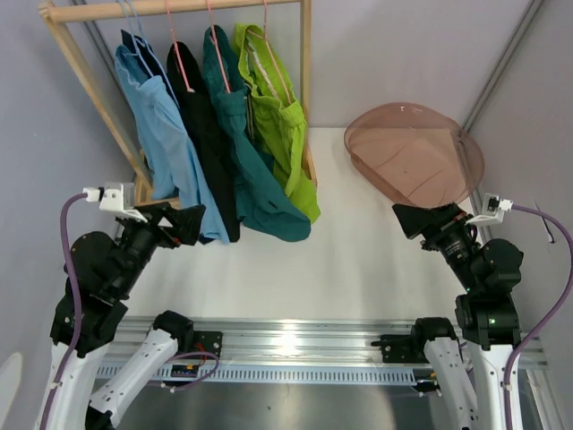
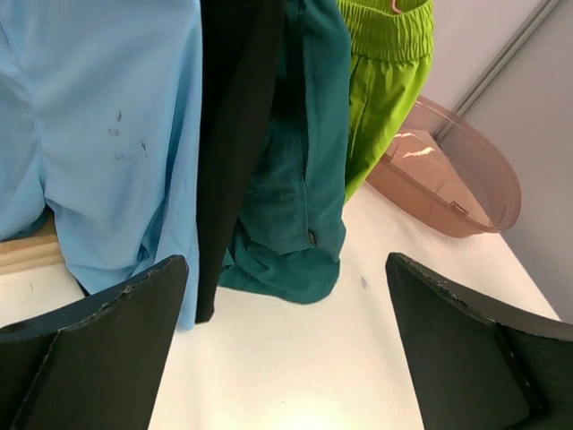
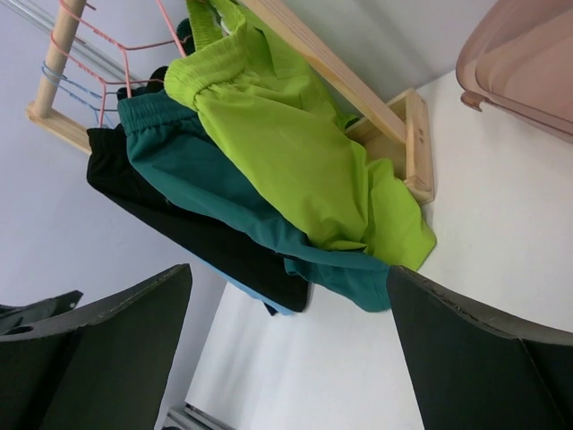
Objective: Remove the shorts from the hanger
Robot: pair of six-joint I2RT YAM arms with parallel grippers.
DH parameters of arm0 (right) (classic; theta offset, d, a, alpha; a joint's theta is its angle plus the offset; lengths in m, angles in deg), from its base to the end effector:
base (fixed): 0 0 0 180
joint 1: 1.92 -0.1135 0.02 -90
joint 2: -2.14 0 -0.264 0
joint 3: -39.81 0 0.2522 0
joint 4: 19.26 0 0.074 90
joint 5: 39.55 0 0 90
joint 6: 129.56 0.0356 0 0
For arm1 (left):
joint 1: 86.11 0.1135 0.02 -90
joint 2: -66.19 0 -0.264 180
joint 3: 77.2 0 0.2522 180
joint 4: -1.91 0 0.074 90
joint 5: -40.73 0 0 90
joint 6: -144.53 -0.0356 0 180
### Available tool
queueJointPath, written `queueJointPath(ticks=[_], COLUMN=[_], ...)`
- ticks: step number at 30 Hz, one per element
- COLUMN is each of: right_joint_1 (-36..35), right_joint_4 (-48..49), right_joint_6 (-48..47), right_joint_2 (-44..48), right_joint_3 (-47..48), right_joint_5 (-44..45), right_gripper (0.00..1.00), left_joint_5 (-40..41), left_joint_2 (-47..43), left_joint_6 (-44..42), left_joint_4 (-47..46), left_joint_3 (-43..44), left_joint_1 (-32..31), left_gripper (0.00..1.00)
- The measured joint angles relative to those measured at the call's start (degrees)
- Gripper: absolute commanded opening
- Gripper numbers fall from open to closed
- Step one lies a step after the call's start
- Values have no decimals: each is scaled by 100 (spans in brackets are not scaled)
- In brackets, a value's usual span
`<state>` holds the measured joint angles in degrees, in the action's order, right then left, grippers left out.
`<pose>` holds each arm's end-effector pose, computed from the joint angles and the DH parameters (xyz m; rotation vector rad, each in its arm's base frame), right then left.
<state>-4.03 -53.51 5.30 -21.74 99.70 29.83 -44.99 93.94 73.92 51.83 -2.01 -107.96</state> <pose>0.0894 0.0158 0.3719 0.3016 1.5884 0.9181 0.0626 -0.0222 0.4174 -0.0234 1.6364 -0.4944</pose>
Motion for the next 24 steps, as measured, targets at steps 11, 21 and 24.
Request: queueJointPath(ticks=[11,21,24], right_joint_1=[0,-22,-37], right_joint_4=[269,734,743], right_joint_6=[-289,-444,-520], right_joint_2=[-365,-782,-782], right_joint_3=[-131,-828,-938], right_joint_5=[-208,-494,-505], right_gripper=[99,99,99], left_joint_5=[-605,-898,-796], left_joint_2=[2328,6164,7184], left_joint_6=[-354,-321,-315], left_joint_4=[531,463,420], left_joint_3=[3300,7370,7956], left_joint_1=[-2,-142,-297], left_gripper=[99,95,94])
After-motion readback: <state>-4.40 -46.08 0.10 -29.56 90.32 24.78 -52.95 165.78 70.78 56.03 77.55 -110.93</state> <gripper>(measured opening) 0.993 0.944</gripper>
